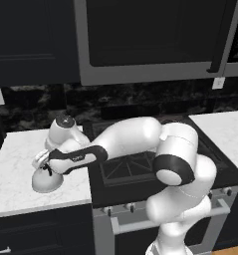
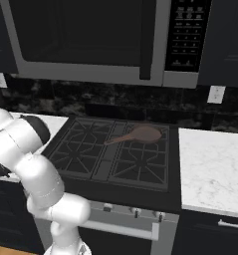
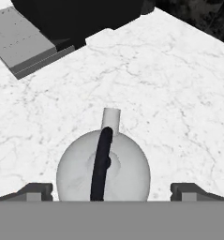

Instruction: Pick the kettle from the counter and place it on a stove burner. Then turn the burner on.

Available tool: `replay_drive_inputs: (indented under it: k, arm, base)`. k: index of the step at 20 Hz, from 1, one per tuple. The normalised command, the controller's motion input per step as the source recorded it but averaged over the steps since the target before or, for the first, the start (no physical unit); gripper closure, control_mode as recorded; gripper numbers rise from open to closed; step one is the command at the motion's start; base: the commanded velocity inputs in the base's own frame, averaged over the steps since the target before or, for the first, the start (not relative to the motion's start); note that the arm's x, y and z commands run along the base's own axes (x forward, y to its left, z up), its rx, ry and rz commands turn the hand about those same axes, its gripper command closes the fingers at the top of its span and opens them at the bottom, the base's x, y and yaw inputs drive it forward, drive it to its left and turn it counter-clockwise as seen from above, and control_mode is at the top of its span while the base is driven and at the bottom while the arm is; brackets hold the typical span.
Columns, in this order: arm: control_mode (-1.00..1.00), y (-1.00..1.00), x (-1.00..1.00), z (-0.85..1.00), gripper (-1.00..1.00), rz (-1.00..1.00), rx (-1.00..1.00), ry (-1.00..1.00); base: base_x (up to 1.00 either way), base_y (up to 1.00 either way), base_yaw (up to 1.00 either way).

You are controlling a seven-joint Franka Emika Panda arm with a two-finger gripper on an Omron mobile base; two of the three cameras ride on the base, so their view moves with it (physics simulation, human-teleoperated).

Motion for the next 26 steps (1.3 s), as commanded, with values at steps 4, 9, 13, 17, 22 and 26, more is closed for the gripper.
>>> replay_drive_inputs:
  k: [4, 9, 13, 17, 22, 26]
  arm:
    - [-1.00, 0.19, 0.42, -0.35, -1.00, 0.00, 0.02, 0.20]
    - [-1.00, 0.36, 0.16, -0.20, -1.00, 0.00, -0.07, 0.11]
    - [-1.00, 0.31, -0.01, -0.03, -1.00, 0.00, -0.09, 0.06]
    - [-1.00, 0.16, -0.01, -0.13, -1.00, 0.00, -0.08, 0.04]
    - [-1.00, -0.07, -0.01, -0.06, -1.00, 0.00, 0.00, 0.00]
    - [-1.00, -0.29, -0.15, -0.21, -1.00, 0.00, 0.00, 0.00]
  base:
    - [0.00, 0.00, 0.00]
    - [0.00, 0.00, 0.00]
    - [0.00, 0.00, 0.00]
    - [0.00, 0.00, 0.00]
    - [0.00, 0.00, 0.00]
    - [0.00, 0.00, 0.00]
